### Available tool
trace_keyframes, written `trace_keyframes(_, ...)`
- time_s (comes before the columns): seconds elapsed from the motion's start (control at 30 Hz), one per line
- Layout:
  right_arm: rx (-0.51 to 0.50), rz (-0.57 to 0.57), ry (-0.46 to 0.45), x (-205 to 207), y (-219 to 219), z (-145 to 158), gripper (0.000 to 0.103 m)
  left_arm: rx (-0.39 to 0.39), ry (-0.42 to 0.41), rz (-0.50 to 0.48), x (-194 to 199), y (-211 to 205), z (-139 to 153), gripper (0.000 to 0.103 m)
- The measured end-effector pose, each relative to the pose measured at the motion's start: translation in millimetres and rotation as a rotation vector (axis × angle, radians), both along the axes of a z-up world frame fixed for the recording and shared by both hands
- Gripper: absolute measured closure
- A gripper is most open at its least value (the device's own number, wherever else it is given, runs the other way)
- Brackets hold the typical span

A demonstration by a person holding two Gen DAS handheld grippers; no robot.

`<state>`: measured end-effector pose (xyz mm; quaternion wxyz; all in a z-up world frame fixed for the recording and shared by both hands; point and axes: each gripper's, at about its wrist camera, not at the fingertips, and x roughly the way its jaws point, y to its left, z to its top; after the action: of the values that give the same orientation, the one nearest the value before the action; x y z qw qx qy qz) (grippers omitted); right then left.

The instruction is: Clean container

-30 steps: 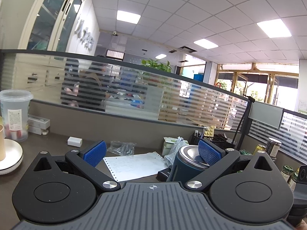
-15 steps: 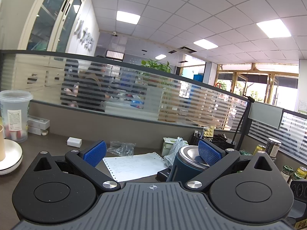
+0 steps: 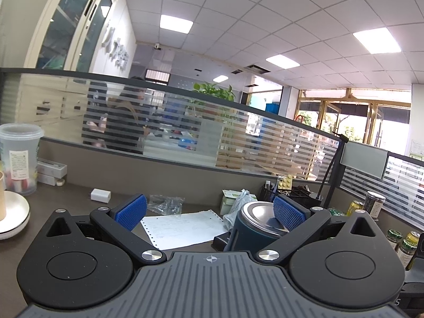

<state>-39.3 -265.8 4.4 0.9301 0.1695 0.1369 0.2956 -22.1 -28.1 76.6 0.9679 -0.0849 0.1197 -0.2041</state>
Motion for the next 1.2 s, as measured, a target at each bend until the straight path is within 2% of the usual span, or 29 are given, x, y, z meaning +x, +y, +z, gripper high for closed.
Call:
trace_keyframes(0.97,-0.052,0.030,0.091,6.7,8.6,-29.9,0.094,0.023,-0.003,-0.004,-5.5,-6.1,1.0,0.000)
trace_keyframes(1.2,-0.026,0.011,0.005,4.7,1.8,-7.2,0.094,0.026,-0.007,-0.005,-5.6,-5.5,0.3,0.000)
